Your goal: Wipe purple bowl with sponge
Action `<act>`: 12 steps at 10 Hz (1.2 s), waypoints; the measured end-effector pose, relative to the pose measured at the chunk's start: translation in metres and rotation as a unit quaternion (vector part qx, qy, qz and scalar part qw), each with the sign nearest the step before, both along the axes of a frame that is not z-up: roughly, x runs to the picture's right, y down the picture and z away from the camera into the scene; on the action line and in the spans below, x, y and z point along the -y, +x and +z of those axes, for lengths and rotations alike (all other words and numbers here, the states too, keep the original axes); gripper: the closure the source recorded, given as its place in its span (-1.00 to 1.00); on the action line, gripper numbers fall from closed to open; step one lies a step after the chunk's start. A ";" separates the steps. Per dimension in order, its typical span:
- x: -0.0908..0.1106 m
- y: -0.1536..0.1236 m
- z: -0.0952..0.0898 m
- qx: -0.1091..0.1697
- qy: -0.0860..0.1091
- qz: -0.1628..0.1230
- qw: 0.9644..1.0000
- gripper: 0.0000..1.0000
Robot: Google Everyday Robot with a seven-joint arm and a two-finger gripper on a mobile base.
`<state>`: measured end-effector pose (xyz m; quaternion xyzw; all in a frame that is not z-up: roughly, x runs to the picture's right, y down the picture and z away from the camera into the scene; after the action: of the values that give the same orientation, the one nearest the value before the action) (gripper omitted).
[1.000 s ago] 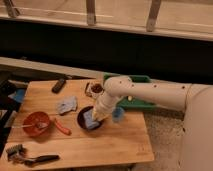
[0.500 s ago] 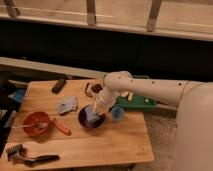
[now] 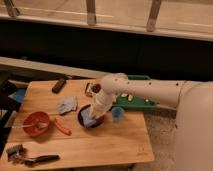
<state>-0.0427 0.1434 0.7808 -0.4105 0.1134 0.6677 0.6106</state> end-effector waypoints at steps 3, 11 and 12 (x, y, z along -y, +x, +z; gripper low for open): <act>0.007 0.025 0.012 -0.037 -0.012 0.006 0.999 1.00; -0.002 -0.002 -0.005 -0.010 -0.007 -0.012 1.000 1.00; -0.010 0.002 -0.008 -0.012 -0.014 -0.011 1.000 1.00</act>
<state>-0.0406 0.1530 0.7727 -0.4095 0.1345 0.6646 0.6104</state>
